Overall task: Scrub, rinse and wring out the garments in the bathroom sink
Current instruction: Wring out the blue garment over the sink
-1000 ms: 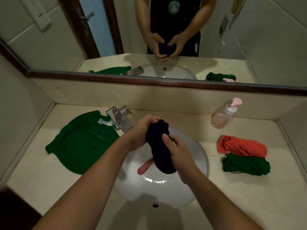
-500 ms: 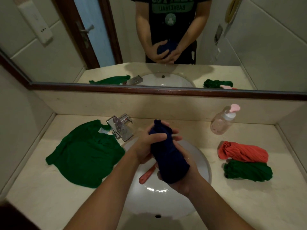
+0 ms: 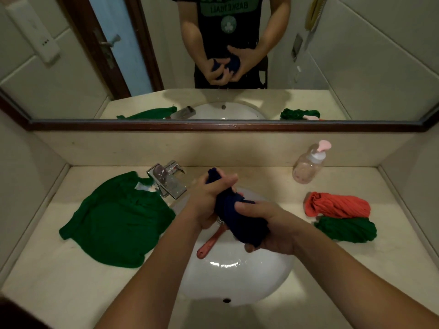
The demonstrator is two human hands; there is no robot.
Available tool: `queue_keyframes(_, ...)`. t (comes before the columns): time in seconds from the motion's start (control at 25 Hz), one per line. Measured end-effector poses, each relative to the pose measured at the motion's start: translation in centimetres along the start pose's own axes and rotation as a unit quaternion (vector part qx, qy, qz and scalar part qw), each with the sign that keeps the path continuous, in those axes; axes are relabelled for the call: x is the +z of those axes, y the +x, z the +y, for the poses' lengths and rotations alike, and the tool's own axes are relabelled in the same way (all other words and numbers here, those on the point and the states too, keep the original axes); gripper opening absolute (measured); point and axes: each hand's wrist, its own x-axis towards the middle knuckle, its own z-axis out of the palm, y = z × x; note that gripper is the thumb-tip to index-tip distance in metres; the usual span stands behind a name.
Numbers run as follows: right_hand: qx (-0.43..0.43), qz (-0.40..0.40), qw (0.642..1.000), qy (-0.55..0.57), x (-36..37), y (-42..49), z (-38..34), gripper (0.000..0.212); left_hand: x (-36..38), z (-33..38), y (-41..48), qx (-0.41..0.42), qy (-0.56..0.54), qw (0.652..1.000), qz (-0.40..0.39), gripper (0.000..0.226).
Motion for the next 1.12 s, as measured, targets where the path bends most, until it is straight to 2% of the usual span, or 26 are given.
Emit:
queue_keyframes(0.12, 0.008, 0.081, 0.991, -0.108, 1.2, 0.3, -0.6, 0.056, -0.1, -0.6, 0.1, 0.021, 0.059, 0.996, 0.068, 0.034)
queue_keyframes(0.2, 0.022, 0.125, 0.968, -0.216, 1.5, 0.9, -0.7, 0.045, 0.1, -1.3, 0.0, 0.037, 0.097, 0.989, 0.109, 0.037)
queue_keyframes(0.32, 0.035, 0.175, 0.913, -0.366, 1.8, 2.5, -0.3, 0.043, 0.2, -2.0, -0.2, 0.039, 0.126, 0.976, 0.173, 0.034)
queue_keyframes(0.44, -0.003, 0.217, 0.874, -0.434, 1.9, 3.5, 0.5, 0.038, 0.3, -2.0, -0.2, 0.057, 0.185, 0.96, 0.202, 0.031)
queue_keyframes(0.56, -0.059, 0.242, 0.869, -0.428, 2.0, 3.5, 1.5, 0.036, 0.8, -2.0, -0.1, 0.086, 0.239, 0.941, 0.223, 0.026)
queue_keyframes(0.64, -0.091, 0.238, 0.873, -0.416, 1.9, 3.1, 1.9, 0.034, 0.8, -1.9, -0.1, 0.099, 0.269, 0.935, 0.209, 0.023)
queue_keyframes(0.72, -0.071, 0.202, 0.922, -0.322, 1.4, 2.4, 1.4, 0.035, 0.5, -1.6, -0.3, 0.095, 0.264, 0.944, 0.177, 0.026)
queue_keyframes(0.8, 0.024, 0.144, 0.975, -0.165, 1.0, 1.2, 0.5, 0.043, -0.2, -1.2, -0.9, 0.092, 0.263, 0.951, 0.135, 0.029)
queue_keyframes(0.84, 0.058, 0.118, 0.986, -0.098, 1.1, 0.7, 0.3, 0.048, -0.3, -1.0, -1.2, 0.094, 0.265, 0.952, 0.119, 0.028)
queue_keyframes(0.92, 0.067, 0.118, 0.991, -0.02, 1.4, 0.5, 0.6, 0.057, -0.1, -1.3, -1.7, 0.098, 0.275, 0.951, 0.105, 0.029)
queue_keyframes(1.04, 0.025, 0.157, 0.987, -0.038, 2.5, 1.2, 1.6, 0.073, 0.0, -1.8, -2.0, 0.124, 0.295, 0.944, 0.079, 0.048)
queue_keyframes(1.12, -0.013, 0.167, 0.984, -0.055, 2.6, 1.4, 2.2, 0.072, 0.3, -1.5, -2.0, 0.101, 0.239, 0.965, 0.041, 0.035)
